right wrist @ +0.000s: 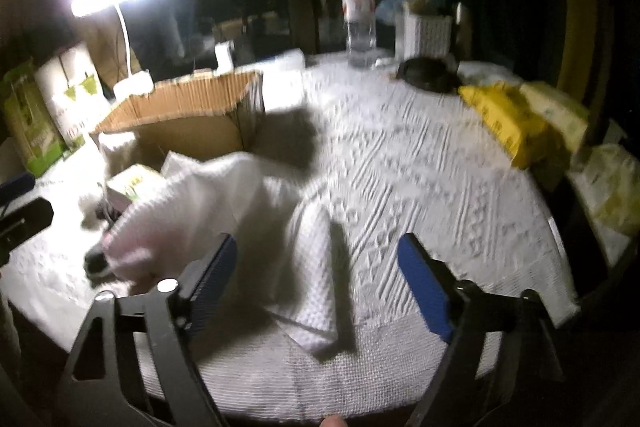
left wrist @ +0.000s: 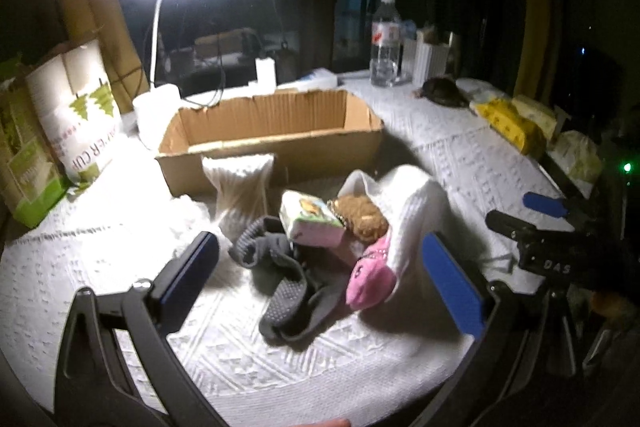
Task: Organize soft objects
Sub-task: 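Reach the right gripper to the white towel and grasp its edge, then grasp the white towel with the left gripper while the right gripper holds it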
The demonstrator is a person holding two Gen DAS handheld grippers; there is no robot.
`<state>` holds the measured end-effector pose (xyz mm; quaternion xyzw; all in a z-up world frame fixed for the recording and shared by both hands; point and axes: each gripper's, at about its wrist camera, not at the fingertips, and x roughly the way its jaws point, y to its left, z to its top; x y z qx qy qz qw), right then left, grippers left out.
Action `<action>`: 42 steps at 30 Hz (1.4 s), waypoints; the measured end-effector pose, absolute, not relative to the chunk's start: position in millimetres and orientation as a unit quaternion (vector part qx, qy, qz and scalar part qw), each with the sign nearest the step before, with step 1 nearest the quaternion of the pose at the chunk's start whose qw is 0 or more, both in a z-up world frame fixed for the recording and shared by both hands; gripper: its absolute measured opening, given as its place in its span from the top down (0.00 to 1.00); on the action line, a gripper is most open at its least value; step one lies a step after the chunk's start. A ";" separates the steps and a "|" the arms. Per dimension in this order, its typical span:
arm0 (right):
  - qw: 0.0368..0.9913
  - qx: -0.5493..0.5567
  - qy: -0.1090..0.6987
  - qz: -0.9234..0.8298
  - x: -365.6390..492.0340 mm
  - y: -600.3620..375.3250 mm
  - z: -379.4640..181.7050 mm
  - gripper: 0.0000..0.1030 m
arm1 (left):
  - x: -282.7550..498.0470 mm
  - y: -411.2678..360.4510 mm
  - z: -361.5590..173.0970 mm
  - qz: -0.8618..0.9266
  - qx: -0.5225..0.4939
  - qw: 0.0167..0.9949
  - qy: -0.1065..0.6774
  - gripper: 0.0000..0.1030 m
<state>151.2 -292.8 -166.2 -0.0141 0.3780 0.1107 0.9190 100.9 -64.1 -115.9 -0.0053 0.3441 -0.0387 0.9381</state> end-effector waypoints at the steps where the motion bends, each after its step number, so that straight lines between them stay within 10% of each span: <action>1: 0.916 -0.017 0.384 0.111 153.9 -292.7 -171.3 0.30 | 102.2 -65.2 -118.3 -0.040 -0.004 0.937 0.348 0.01; 13: 0.907 -0.029 0.395 0.141 162.7 -294.6 -193.1 0.94 | 121.0 -86.7 -136.1 -0.047 0.020 0.924 0.379 0.01; 36: 0.922 0.016 0.364 0.128 181.0 -350.8 -166.8 0.94 | 184.6 -168.7 -139.3 -0.105 0.116 0.913 0.376 0.18; 39: 0.917 0.022 0.375 0.137 187.4 -349.1 -172.8 0.93 | 197.9 -173.6 -149.7 -0.113 0.120 0.900 0.403 0.48; 42: 0.912 0.029 0.386 0.137 196.2 -346.3 -178.6 0.71 | 202.9 -180.4 -157.4 -0.121 0.131 0.892 0.415 0.57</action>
